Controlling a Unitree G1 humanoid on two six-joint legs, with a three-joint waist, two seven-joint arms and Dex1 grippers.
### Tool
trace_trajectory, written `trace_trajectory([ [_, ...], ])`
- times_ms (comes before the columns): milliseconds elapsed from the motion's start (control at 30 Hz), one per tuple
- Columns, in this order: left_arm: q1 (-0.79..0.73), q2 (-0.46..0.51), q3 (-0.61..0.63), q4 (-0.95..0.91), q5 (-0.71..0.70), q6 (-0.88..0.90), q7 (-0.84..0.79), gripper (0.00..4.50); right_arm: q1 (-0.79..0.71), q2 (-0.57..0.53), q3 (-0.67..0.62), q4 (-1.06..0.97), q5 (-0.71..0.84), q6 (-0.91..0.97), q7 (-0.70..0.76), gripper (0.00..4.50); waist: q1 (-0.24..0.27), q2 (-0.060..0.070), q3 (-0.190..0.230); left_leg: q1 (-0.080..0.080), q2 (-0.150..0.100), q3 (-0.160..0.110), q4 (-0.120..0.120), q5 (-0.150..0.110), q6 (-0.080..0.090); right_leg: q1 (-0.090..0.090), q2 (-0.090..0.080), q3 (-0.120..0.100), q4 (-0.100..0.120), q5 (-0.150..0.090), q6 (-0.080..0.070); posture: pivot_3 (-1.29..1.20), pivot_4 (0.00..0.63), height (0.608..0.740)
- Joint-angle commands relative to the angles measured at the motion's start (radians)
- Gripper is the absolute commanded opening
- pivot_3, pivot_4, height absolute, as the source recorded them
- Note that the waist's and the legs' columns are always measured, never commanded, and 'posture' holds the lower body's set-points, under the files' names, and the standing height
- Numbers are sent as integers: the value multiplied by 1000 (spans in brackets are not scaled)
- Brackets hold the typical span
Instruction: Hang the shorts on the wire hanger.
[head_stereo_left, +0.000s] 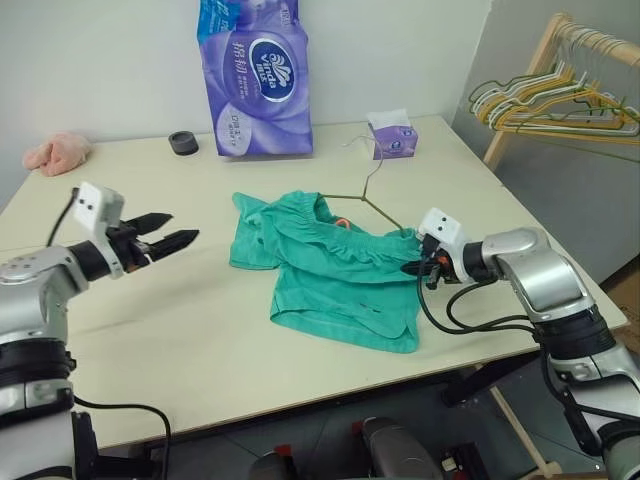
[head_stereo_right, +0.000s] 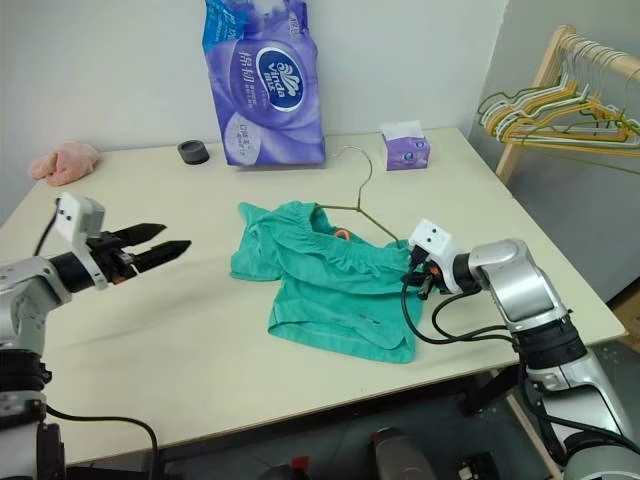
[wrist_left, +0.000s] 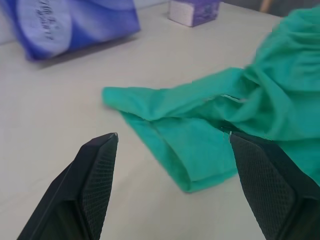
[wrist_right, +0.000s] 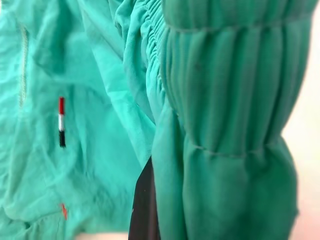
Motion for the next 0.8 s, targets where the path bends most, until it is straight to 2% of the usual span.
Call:
trace_trajectory([
  [33, 6, 8, 12, -84, -29, 18, 8, 3757, 19, -6, -124, -75, 45, 69, -93, 0, -2, 0, 0, 0, 0, 0, 0, 0, 0, 0, 0, 0, 0, 0, 0, -227, 55, 740],
  [200, 54, -30, -40, -195, -41, 38, 2, 3757, 81, -46, -256, -143, 85, 165, -188, 0, 1, 1, 0, 0, -1, 1, 0, 0, 0, 0, 3, 0, -1, 0, 0, -254, 61, 740],
  [333, 52, -102, -123, -321, -63, 68, 6, 3757, 143, -113, -325, -213, 122, 250, -209, 0, 5, 1, 0, 0, -1, 1, 0, 0, 0, 1, 4, 1, -1, 0, 0, -272, 66, 740],
  [467, -7, -216, -199, -466, -102, 126, 68, 3757, 235, -201, -444, -245, 147, 324, -239, 0, 8, 1, 0, 0, -2, 1, 0, 0, 0, 1, 4, 2, -2, 0, 1, -310, 80, 740],
  [600, -93, -309, -274, -560, -147, 168, 85, 3757, 341, -243, -591, -264, 147, 367, -297, 0, -5, 1, 0, 0, -2, 2, 0, 0, 1, 1, 6, 3, -2, -1, 1, -365, 95, 740],
  [700, -172, -373, -348, -578, -144, 156, 71, 3757, 435, -240, -689, -302, 159, 416, -324, 0, -13, 3, -1, 1, -6, 3, -1, 0, 0, 1, 7, 4, -2, -1, 2, -389, 100, 740],
  [800, -209, -411, -388, -566, -131, 138, 68, 3757, 445, -225, -746, -314, 175, 462, -357, 0, -38, 8, -2, 2, -6, 4, -2, 0, 0, 3, 8, 6, -3, -2, 3, -400, 102, 740],
])
